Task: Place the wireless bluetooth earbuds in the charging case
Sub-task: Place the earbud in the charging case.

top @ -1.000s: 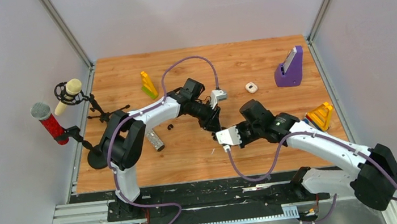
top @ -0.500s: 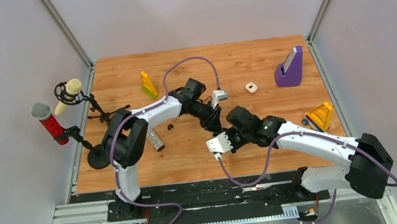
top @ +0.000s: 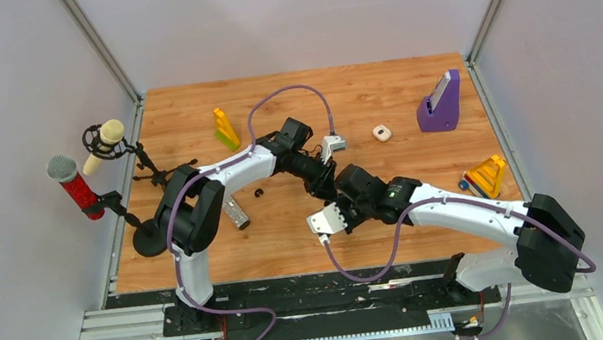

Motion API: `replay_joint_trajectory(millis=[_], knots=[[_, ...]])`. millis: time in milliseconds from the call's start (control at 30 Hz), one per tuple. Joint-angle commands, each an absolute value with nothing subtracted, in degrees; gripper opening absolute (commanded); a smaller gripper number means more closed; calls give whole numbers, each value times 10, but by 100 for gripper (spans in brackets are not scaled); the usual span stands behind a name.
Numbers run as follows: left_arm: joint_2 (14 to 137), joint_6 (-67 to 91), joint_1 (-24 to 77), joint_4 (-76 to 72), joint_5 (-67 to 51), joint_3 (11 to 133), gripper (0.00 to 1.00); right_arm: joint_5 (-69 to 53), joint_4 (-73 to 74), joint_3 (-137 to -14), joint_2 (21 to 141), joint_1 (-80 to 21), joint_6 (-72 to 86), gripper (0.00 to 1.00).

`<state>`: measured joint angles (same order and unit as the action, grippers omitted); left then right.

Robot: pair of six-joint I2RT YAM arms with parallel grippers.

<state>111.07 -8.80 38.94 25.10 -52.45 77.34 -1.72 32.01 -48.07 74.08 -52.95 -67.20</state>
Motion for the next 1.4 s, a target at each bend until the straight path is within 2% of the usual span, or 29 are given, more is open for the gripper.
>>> replay_joint_trajectory(millis=[0,433,1367], knots=[[1108,-82,391,249,-542,792,18,0,297,-503,748,-537,-676,0],[1110,-83,391,248,-542,792,18,30,283,-503,756,-548,-677,0],[1108,-89,391,254,-553,794,18,9,273,-478,755,-550,-681,1]])
